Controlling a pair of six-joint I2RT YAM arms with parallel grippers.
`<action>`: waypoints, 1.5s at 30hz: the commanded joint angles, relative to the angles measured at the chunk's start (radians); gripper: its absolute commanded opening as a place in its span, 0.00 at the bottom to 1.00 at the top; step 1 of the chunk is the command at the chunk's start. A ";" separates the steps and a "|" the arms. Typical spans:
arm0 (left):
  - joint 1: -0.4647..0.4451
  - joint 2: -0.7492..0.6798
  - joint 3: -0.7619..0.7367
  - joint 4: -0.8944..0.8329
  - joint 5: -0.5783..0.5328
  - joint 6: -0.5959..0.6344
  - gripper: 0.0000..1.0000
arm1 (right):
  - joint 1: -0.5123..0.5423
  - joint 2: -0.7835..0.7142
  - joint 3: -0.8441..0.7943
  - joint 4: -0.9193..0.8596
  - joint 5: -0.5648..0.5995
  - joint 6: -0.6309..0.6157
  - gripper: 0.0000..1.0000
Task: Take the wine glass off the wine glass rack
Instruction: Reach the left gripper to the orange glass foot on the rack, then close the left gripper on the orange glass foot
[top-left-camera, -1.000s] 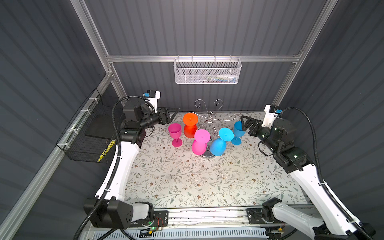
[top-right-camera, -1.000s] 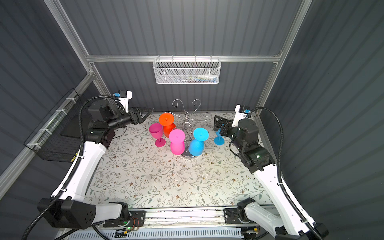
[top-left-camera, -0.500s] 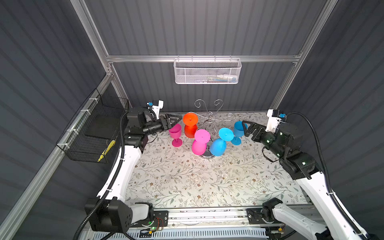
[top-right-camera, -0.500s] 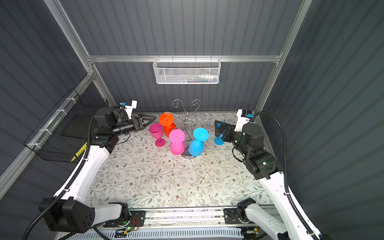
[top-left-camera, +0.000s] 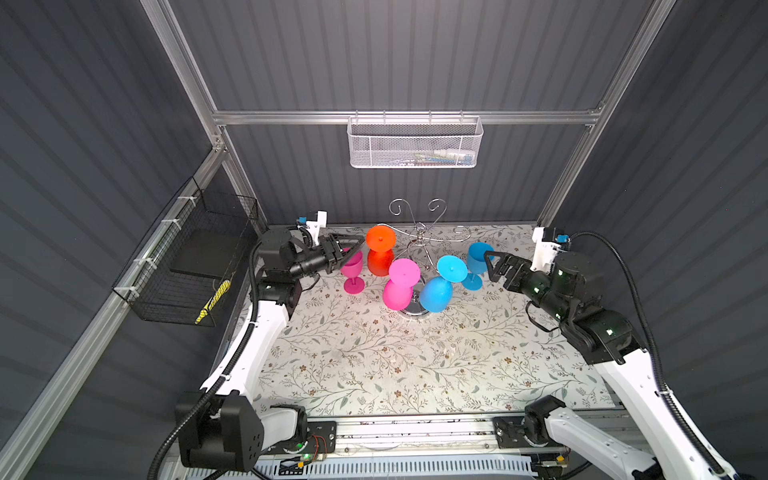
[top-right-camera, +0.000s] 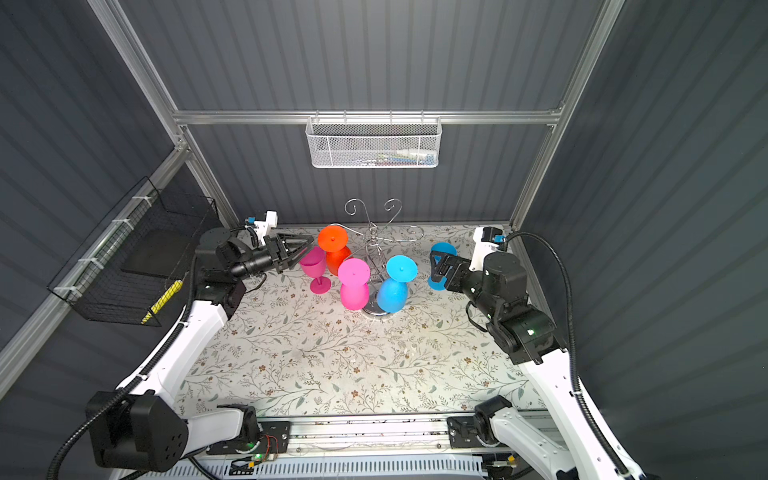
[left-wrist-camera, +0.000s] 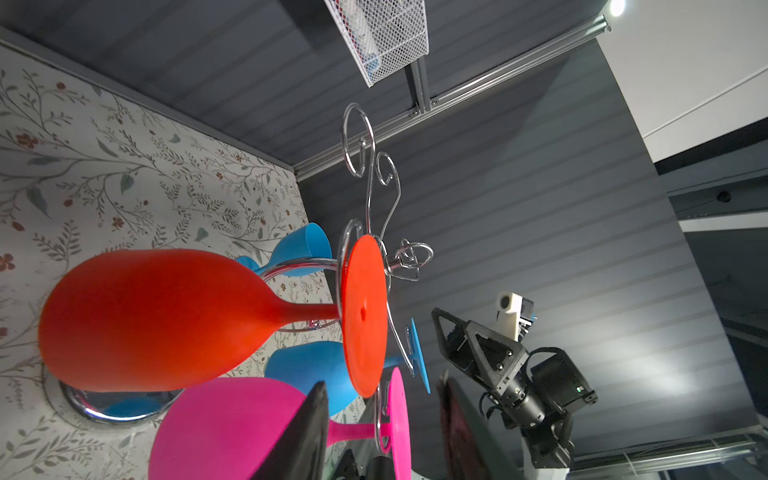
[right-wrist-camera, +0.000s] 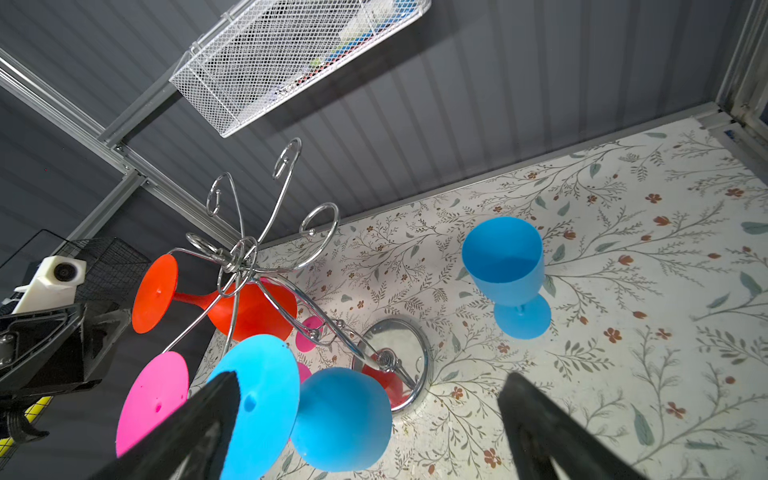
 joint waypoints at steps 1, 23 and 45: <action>-0.018 0.011 0.011 0.106 0.004 -0.075 0.44 | -0.003 0.008 0.007 0.003 -0.007 -0.009 0.99; -0.096 0.044 0.052 -0.036 -0.084 0.029 0.35 | -0.004 -0.014 -0.032 0.001 0.031 -0.016 0.99; -0.096 0.033 0.022 0.005 -0.125 -0.010 0.20 | -0.007 -0.033 -0.057 0.010 0.045 -0.004 0.99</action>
